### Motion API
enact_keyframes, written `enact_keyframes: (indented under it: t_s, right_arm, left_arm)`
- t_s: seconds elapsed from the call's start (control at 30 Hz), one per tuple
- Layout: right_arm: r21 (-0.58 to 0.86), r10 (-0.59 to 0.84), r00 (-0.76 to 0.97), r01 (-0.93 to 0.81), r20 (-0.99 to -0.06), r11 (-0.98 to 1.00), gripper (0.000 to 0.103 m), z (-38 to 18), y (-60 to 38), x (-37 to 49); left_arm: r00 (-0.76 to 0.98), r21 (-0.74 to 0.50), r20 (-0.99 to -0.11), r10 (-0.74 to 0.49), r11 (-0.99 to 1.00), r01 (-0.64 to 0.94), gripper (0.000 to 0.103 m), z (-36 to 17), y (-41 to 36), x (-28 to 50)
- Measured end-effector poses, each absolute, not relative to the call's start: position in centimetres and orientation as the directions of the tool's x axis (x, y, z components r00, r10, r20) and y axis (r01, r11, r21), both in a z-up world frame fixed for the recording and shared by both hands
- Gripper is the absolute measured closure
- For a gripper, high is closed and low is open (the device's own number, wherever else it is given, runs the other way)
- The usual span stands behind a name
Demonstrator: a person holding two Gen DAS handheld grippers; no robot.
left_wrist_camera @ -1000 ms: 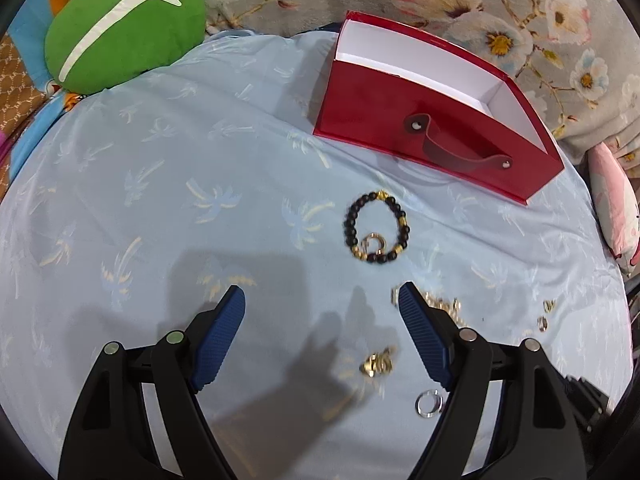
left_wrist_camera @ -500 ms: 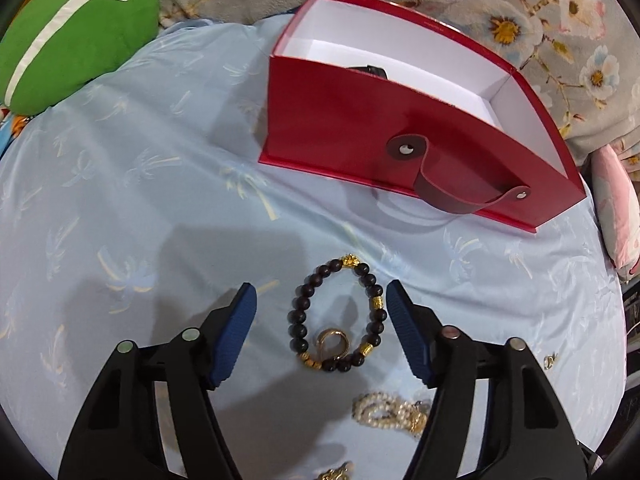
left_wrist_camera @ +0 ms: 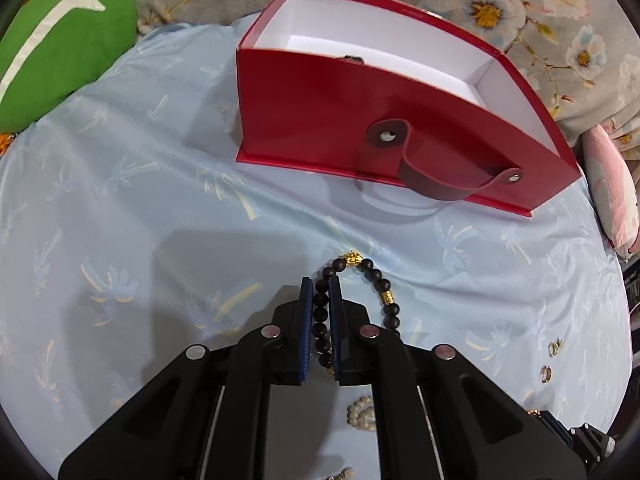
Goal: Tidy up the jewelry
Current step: 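Grasp the black bead bracelet with the left tool while the right tool holds the bangle, then carry the bead bracelet and gold bangle into the red box and release both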
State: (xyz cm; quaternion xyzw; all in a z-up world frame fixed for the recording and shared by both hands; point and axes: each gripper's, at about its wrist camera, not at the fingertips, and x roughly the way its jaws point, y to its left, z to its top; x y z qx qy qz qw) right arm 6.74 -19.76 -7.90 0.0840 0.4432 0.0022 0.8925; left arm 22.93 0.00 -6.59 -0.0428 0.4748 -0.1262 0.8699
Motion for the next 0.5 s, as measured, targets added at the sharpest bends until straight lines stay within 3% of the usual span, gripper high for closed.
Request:
enact_keyframes:
  t_s: [0.5]
  right_arm:
    - [0.162,0.084,0.647,0.062,-0.758,0.985,0.099,-5.9,-19.9,6.2]
  left_arm:
    - [0.598,-0.348,-0.648,-0.472,0.882,0.319,0.096,3.2,0.3,16.3]
